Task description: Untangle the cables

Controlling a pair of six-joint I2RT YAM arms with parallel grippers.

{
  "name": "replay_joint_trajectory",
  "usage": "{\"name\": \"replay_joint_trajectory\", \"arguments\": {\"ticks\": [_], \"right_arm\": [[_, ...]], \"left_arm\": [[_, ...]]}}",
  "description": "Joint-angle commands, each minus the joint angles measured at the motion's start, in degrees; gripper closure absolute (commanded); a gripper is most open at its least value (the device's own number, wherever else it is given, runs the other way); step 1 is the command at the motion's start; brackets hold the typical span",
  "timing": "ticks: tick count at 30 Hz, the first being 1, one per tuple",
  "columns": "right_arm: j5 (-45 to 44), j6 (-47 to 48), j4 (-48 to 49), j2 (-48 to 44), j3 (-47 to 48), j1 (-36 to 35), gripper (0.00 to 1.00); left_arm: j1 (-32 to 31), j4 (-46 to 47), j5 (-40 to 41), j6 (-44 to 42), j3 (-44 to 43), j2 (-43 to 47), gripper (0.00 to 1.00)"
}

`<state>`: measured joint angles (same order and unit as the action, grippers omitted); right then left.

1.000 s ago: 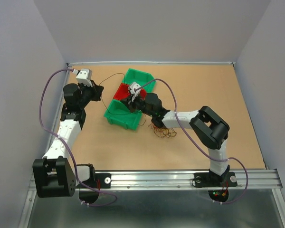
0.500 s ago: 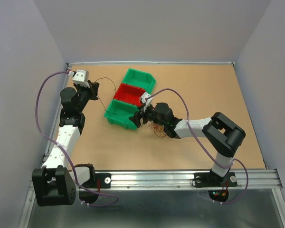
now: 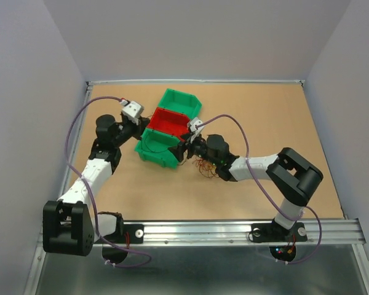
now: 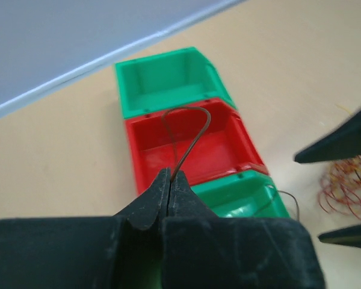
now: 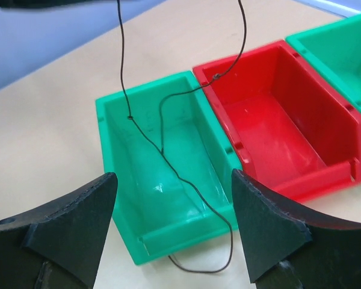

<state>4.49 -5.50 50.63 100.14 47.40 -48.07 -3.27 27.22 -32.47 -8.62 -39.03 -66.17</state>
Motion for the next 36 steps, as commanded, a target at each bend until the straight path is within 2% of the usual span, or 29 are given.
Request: {"name": "replay_joint_trajectory", "arguments": {"ticks": [1,2,5,7,9,13,16,19,23,26,29,35,36], "right_arm": [[-4.23,-1.71,4.12,-5.82,-3.53,0.0,0.19],[-7.62,-2.15,4.12,-6.87,-5.02,0.09,0.19],[-11.07,-4.17,4.12,-11.71,-7.92,0.09,0.19],[-12.4,-4.17,4.04,-14.52,-9.51,0.09,0.19],[-14.85,-4.0,4.04,-16.28,-11.79,0.09,0.19],[-14.25,-3.38,3.16,-20.59,-14.26,0.26,0.2],[-13.63,-3.29,0.01,-21.91,-13.91,0.35,0.2],[-15.12,-3.12,-0.8,-21.83,-13.65,0.52,0.21],[-14.69,-3.12,-1.06,-21.39,-13.21,0.7,0.21],[-14.07,-3.38,-1.32,-21.04,-13.12,0.79,0.21],[-13.55,-3.38,-1.59,-20.77,-12.77,0.79,0.21],[-12.05,-3.29,-2.64,-19.54,-11.54,0.88,0.21],[-11.79,-3.21,-2.99,-19.19,-11.45,0.88,0.21]], "left_arm": [[-9.54,-4.89,4.1,-12.9,-2.28,-1.5,1.0],[-13.22,-5.42,7.13,-14.04,-2.28,-2.64,1.0],[-16.94,-7.62,15.57,-16.34,-3.68,-5.88,1.0],[-17.12,-11.3,22.66,-15.38,-7.19,-7.82,1.0],[-16.95,-16.46,25.43,-15.37,-9.48,-10.71,1.0],[-17.3,-23.94,20.7,-20.63,-10.63,-13.54,1.0],[-17.3,-26.69,21.48,-24.68,-9.33,-12.5,1.0],[-17.3,-26.61,18.42,-29.16,-4.59,-6.18,1.0],[-17.3,-25.82,15.6,-30.66,-0.88,3.31,1.0],[-17.3,-27.13,14.37,-32.42,0.18,4.91,1.0],[-17.3,-30.73,13.92,-35.49,-0.61,1.86,1.0],[-17.39,-40.92,16.82,-40.33,-9.66,-7.73,1.0],[-17.39,-42.41,17.26,-43.55,-10.62,-9.75,1.0]]}}
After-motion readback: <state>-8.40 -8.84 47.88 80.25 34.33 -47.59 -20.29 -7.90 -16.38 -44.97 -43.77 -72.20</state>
